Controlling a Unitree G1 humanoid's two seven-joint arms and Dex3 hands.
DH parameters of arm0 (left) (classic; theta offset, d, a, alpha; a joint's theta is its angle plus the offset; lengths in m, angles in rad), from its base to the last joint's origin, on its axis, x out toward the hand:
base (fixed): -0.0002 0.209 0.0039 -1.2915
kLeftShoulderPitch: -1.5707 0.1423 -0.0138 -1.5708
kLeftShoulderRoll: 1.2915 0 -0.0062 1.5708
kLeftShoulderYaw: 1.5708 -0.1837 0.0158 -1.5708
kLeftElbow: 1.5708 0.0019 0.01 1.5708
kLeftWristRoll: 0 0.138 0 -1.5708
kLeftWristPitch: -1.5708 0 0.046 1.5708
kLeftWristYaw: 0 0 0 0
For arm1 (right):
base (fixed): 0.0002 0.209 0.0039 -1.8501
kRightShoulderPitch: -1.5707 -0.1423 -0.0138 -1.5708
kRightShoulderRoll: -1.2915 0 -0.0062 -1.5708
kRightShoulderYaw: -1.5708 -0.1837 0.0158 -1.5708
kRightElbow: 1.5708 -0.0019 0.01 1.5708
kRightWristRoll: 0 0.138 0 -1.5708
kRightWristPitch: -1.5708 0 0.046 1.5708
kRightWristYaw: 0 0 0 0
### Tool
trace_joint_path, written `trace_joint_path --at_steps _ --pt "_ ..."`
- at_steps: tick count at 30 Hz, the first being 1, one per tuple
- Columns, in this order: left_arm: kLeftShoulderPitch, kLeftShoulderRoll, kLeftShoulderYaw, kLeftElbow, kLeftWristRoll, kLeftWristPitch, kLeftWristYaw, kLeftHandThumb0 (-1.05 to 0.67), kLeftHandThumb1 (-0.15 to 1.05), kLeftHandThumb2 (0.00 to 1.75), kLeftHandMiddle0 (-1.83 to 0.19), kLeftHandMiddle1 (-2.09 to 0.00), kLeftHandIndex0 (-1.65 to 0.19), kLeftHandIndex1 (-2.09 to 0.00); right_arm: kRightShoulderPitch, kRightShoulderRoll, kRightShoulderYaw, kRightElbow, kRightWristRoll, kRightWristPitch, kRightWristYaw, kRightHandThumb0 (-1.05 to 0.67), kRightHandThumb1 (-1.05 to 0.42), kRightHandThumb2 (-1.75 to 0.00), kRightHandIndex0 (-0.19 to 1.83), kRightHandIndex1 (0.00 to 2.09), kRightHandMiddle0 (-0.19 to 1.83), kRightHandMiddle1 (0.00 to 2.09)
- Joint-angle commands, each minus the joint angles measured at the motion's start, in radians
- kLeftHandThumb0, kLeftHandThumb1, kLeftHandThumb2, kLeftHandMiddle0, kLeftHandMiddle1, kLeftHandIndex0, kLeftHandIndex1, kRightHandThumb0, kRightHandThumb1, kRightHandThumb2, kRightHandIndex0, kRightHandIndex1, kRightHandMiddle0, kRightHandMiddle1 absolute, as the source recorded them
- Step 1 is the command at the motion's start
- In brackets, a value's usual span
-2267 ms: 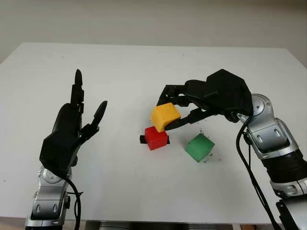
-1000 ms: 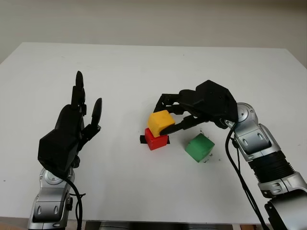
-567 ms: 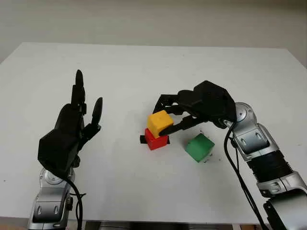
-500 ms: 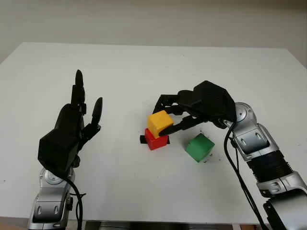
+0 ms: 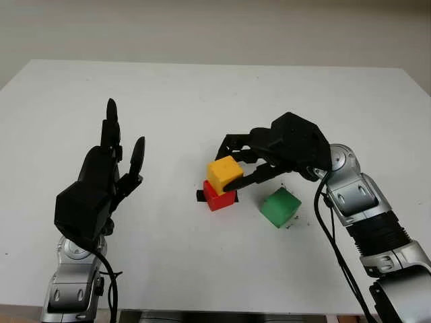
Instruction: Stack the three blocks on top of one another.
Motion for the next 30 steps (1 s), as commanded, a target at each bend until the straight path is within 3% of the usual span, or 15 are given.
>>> trace_joint_path --at_steps 1,23,30 --pt "0.006 -0.001 -0.002 -0.010 0.001 -0.006 0.000 -0.76 1.05 0.62 0.19 -0.03 0.19 0.00 -0.017 0.006 0.000 -0.028 0.003 0.011 0.001 -0.48 -0.93 -0.05 0.30 0.06 0.30 1.71" --pt "0.012 -0.004 -0.004 -0.011 0.001 -0.014 0.001 -0.76 1.05 0.60 0.19 -0.01 0.19 0.00 -0.011 0.020 0.000 0.021 0.025 -0.097 -0.007 -0.52 -0.93 -0.06 0.33 0.08 0.31 1.71" --pt "0.011 -0.002 -0.003 -0.017 0.000 0.003 0.000 -0.76 1.05 0.60 0.19 -0.01 0.19 0.00 -0.014 0.008 -0.003 0.009 0.012 -0.049 -0.004 -0.50 -0.93 -0.05 0.31 0.07 0.30 1.73"
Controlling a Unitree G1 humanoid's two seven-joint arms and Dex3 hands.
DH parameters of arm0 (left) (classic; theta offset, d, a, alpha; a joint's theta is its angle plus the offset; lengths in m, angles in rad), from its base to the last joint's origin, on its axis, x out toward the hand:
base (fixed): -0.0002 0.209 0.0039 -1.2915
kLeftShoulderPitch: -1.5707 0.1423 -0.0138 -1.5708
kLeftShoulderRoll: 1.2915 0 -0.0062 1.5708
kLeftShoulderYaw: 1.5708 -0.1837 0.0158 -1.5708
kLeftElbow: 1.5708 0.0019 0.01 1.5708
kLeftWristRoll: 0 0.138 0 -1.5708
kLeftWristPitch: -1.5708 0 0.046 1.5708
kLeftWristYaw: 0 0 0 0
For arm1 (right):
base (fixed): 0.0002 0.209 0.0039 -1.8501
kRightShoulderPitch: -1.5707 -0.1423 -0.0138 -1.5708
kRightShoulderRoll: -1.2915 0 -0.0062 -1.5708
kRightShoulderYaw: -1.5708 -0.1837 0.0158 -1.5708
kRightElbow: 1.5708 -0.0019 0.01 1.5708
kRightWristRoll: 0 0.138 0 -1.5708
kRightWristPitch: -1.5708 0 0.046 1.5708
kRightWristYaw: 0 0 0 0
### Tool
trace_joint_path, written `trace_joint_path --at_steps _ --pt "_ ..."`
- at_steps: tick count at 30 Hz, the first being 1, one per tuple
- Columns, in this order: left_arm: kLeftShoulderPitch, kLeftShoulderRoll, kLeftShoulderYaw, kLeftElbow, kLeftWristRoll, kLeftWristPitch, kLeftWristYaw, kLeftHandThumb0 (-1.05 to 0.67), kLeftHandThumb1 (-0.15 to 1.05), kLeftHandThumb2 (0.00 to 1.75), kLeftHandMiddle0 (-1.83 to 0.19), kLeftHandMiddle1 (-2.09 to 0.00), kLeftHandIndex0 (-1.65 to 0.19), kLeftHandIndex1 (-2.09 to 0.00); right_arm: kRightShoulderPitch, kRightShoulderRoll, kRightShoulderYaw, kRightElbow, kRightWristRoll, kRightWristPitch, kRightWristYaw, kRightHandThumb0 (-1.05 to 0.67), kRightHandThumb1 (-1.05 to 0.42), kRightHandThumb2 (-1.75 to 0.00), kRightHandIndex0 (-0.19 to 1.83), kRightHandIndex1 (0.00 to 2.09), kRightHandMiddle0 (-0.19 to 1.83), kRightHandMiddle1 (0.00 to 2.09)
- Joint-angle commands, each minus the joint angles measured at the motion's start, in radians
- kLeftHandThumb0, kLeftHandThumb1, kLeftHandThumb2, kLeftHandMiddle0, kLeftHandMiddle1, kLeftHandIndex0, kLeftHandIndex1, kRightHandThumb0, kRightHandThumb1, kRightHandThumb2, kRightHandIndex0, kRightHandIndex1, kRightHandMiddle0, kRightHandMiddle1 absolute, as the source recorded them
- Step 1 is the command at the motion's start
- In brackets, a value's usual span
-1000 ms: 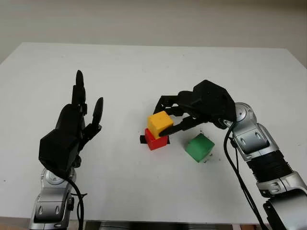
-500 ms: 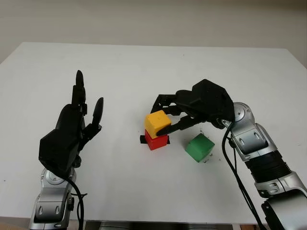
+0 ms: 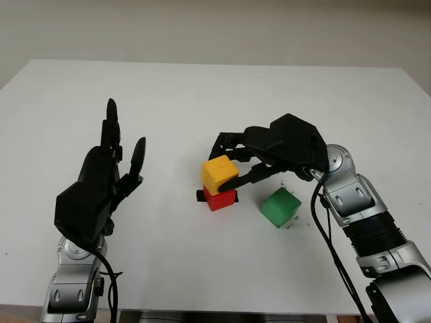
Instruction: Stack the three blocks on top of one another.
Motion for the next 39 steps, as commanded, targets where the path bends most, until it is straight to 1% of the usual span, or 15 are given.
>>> trace_joint_path --at_steps 1,3,5,10,23,30,34,39 --pt "0.008 0.000 -0.003 -0.016 0.001 0.000 -0.002 -0.76 1.05 0.60 0.19 -0.01 0.19 0.00 -0.014 -0.011 -0.002 -0.019 -0.005 0.029 0.004 -0.49 -0.93 -0.05 0.31 0.06 0.30 1.72" --pt "0.006 -0.003 -0.001 -0.013 -0.007 -0.006 -0.004 -0.76 1.05 0.60 0.19 -0.01 0.19 0.00 -0.013 -0.019 0.002 -0.047 -0.017 0.068 0.011 -0.47 -0.93 -0.05 0.30 0.06 0.29 1.71" --pt "0.005 -0.001 -0.001 -0.009 -0.006 -0.011 -0.004 -0.76 1.05 0.59 0.19 -0.02 0.19 0.00 -0.008 -0.023 0.002 -0.057 -0.022 0.075 0.013 -0.46 -0.93 -0.05 0.30 0.06 0.28 1.70" --pt "0.006 -0.001 -0.002 -0.026 -0.004 0.014 -0.003 -0.75 1.05 0.60 0.19 -0.02 0.19 0.00 0.002 -0.018 -0.003 -0.043 -0.018 0.049 0.002 -0.48 -0.93 -0.05 0.31 0.07 0.29 1.70" --pt "-0.001 0.000 -0.002 -0.009 -0.008 -0.002 -0.005 -0.77 1.05 0.59 0.19 -0.02 0.19 0.00 0.001 -0.013 -0.006 0.008 -0.001 -0.019 0.004 -0.50 -0.92 -0.05 0.33 0.07 0.31 1.71" --pt "0.001 0.000 0.000 -0.009 -0.009 -0.010 -0.006 -0.75 1.05 0.59 0.19 -0.02 0.19 0.00 0.004 -0.011 -0.003 0.005 -0.002 -0.029 0.002 -0.51 -0.92 -0.05 0.33 0.08 0.34 1.69" --pt "0.004 0.000 -0.003 -0.016 -0.005 0.001 -0.005 -0.77 1.05 0.59 0.19 -0.02 0.19 0.00 0.006 -0.013 -0.004 0.001 -0.002 -0.014 0.005 -0.51 -0.92 -0.05 0.33 0.07 0.34 1.68" --pt "0.004 0.002 -0.005 -0.009 0.002 -0.009 -0.006 -0.76 1.05 0.59 0.19 -0.01 0.19 0.00 0.008 -0.013 -0.006 0.001 -0.002 -0.006 0.002 -0.50 -0.92 -0.05 0.33 0.07 0.33 1.68"
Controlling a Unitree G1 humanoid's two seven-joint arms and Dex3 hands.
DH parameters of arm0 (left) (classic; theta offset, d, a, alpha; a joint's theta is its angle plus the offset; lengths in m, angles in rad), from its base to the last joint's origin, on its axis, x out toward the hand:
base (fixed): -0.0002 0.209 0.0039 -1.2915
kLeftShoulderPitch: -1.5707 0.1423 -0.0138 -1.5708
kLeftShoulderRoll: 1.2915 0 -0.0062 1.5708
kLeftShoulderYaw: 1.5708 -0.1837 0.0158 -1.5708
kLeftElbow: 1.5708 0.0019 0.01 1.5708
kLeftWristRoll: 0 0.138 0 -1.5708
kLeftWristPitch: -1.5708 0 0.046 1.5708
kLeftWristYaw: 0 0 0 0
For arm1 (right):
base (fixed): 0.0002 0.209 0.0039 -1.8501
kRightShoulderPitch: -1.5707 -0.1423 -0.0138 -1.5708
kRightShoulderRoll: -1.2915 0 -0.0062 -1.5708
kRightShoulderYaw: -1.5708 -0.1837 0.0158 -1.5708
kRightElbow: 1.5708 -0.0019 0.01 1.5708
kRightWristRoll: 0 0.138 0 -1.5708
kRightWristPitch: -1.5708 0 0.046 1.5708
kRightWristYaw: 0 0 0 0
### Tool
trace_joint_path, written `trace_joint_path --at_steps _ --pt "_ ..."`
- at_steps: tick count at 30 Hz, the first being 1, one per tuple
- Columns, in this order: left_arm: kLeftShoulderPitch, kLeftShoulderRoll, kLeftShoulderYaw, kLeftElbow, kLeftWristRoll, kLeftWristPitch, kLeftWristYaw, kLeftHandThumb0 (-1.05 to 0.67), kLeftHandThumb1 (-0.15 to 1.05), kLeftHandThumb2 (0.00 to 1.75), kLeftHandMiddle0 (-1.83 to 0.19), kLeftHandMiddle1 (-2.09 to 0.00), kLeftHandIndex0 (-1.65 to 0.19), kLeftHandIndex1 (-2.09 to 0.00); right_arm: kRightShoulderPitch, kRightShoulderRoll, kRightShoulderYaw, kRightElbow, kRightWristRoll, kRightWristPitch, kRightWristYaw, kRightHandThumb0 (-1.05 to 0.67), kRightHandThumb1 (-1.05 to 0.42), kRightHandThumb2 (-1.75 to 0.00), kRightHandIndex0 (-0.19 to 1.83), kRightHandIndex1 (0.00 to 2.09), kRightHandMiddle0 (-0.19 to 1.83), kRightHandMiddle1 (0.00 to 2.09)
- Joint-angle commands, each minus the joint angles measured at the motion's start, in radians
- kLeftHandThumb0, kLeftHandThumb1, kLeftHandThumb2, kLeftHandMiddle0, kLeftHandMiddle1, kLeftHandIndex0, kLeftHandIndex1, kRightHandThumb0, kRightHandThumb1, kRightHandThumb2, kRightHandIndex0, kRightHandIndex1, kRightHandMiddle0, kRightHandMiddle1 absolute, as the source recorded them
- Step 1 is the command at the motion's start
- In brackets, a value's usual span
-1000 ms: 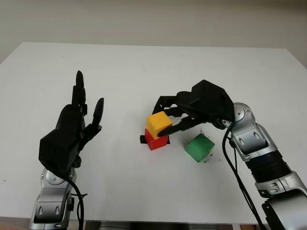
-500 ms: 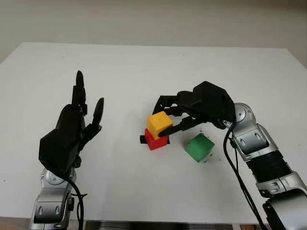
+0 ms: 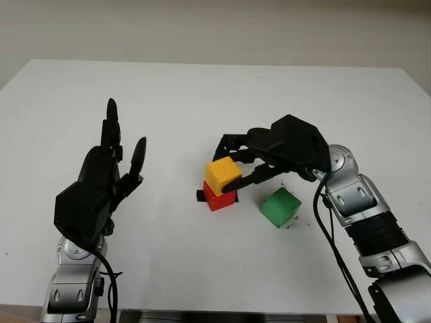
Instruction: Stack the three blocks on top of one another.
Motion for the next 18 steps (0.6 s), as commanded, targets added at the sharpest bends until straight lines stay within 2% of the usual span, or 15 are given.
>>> trace_joint_path --at_steps 1,5,8,12,16,18 --pt "0.004 0.003 -0.005 -0.005 0.005 -0.005 -0.002 -0.76 1.05 0.60 0.19 -0.02 0.19 0.00 0.007 0.000 -0.006 -0.005 0.006 -0.001 -0.003 -0.50 -0.92 -0.05 0.33 0.07 0.33 1.68" --pt "0.007 0.000 -0.001 -0.008 -0.001 -0.008 -0.004 -0.74 1.05 0.60 0.19 -0.02 0.19 0.00 0.008 -0.004 -0.005 0.004 0.004 -0.025 -0.004 -0.51 -0.92 -0.05 0.34 0.08 0.32 1.67" --pt "0.009 0.001 0.000 -0.009 -0.001 -0.008 -0.003 -0.75 1.05 0.59 0.19 -0.02 0.19 0.00 0.005 -0.011 -0.003 -0.005 -0.003 0.005 0.003 -0.51 -0.92 -0.05 0.33 0.07 0.32 1.65" --pt "0.008 -0.002 -0.001 -0.010 -0.001 -0.004 0.001 -0.75 1.05 0.58 0.19 -0.01 0.19 0.00 0.005 -0.019 -0.004 -0.023 -0.003 0.040 0.018 -0.52 -0.90 -0.05 0.27 0.04 0.17 1.51" --pt "0.007 0.004 -0.007 -0.010 0.012 -0.004 -0.002 -0.73 1.05 0.60 0.19 -0.02 0.19 0.00 0.001 -0.030 -0.002 -0.015 0.003 0.031 0.048 -0.62 -0.85 -0.05 0.17 0.02 0.07 0.97" --pt "0.006 0.003 -0.006 -0.008 0.010 -0.005 -0.004 -0.73 1.05 0.61 0.19 -0.03 0.19 0.00 -0.002 -0.034 0.001 -0.015 0.001 0.028 0.059 -0.64 -0.84 -0.05 0.14 0.02 0.07 0.84"
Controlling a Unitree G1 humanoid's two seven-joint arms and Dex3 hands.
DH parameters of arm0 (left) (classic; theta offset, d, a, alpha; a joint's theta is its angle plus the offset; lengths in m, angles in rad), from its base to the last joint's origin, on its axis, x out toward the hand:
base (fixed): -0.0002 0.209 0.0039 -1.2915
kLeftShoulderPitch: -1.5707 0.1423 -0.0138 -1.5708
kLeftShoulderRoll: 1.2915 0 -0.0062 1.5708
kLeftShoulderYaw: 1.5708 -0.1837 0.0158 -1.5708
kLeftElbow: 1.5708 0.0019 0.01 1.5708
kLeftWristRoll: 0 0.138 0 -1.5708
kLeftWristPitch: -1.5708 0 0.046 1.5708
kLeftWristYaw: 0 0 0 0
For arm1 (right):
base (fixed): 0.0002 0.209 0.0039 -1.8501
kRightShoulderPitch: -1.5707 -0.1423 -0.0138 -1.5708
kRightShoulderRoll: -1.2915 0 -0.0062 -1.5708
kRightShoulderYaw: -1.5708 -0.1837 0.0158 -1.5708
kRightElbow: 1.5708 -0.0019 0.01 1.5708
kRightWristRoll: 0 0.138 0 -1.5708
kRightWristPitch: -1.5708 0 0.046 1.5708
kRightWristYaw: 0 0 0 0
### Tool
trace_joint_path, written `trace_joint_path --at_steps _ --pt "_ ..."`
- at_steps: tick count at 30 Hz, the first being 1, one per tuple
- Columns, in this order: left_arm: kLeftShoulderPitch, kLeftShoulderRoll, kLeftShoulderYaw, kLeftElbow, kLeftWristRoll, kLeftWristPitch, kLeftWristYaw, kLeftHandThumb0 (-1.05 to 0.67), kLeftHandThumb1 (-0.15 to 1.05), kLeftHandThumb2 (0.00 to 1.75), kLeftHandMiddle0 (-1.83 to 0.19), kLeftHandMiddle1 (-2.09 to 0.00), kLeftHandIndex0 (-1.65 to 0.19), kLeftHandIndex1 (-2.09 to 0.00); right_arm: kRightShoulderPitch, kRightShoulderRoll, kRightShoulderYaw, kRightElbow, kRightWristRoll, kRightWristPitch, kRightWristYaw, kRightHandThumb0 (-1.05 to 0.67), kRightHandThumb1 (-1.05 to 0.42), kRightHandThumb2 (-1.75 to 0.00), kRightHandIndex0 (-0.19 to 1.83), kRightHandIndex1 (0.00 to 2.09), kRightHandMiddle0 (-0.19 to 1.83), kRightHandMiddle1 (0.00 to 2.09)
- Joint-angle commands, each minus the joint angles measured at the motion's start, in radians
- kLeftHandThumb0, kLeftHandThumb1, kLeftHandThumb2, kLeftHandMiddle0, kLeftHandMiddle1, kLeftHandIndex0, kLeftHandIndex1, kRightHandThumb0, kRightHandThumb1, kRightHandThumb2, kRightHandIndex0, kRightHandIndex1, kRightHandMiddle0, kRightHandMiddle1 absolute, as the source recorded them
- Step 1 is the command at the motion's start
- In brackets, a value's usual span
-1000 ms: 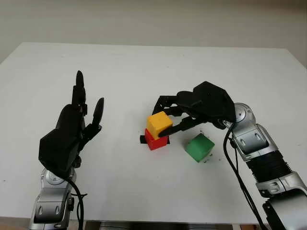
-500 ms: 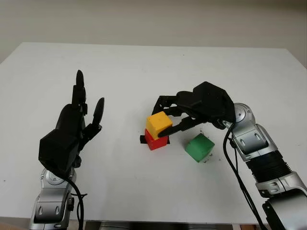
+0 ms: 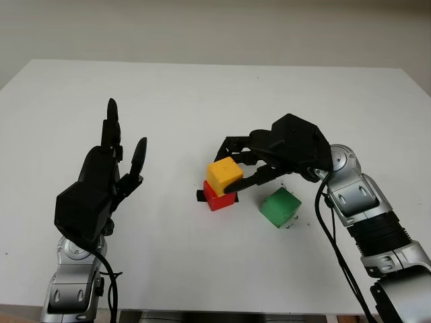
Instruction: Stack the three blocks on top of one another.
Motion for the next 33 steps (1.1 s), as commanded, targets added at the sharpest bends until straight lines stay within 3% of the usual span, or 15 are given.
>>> trace_joint_path --at_steps 1,7,19,27,33 --pt "0.005 0.002 -0.004 -0.005 -0.001 -0.009 -0.003 -0.73 1.05 0.61 0.19 -0.03 0.19 0.00 -0.004 -0.015 0.003 -0.006 0.003 -0.008 0.012 -0.66 -0.84 -0.05 0.11 0.02 0.06 0.76" --pt "0.006 -0.003 -0.002 -0.007 -0.002 -0.007 0.001 -0.73 1.05 0.59 0.19 -0.03 0.19 0.00 -0.004 -0.028 0.008 0.008 -0.002 -0.070 0.033 -0.73 -0.86 -0.06 0.04 0.03 0.05 0.46" --pt "0.006 0.002 -0.003 0.001 0.003 -0.016 -0.008 -0.73 1.05 0.60 0.19 -0.02 0.19 0.00 -0.019 -0.052 -0.018 0.017 0.023 -0.110 0.094 -0.84 -0.87 -0.06 -0.15 0.01 -0.11 0.23" --pt "0.004 -0.001 -0.001 0.002 0.006 -0.010 0.000 -0.75 1.05 0.59 0.19 -0.03 0.19 0.00 -0.083 -0.125 -0.134 -0.040 0.109 0.003 0.112 -0.73 -0.90 -0.06 -0.19 0.02 -0.08 0.17" --pt "-0.002 0.002 -0.005 0.008 0.005 -0.015 -0.006 -0.74 1.05 0.60 0.19 -0.04 0.19 0.00 -0.102 -0.232 -0.203 -0.022 0.124 -0.171 0.115 -0.73 -0.91 -0.05 -0.14 0.04 0.06 0.18"
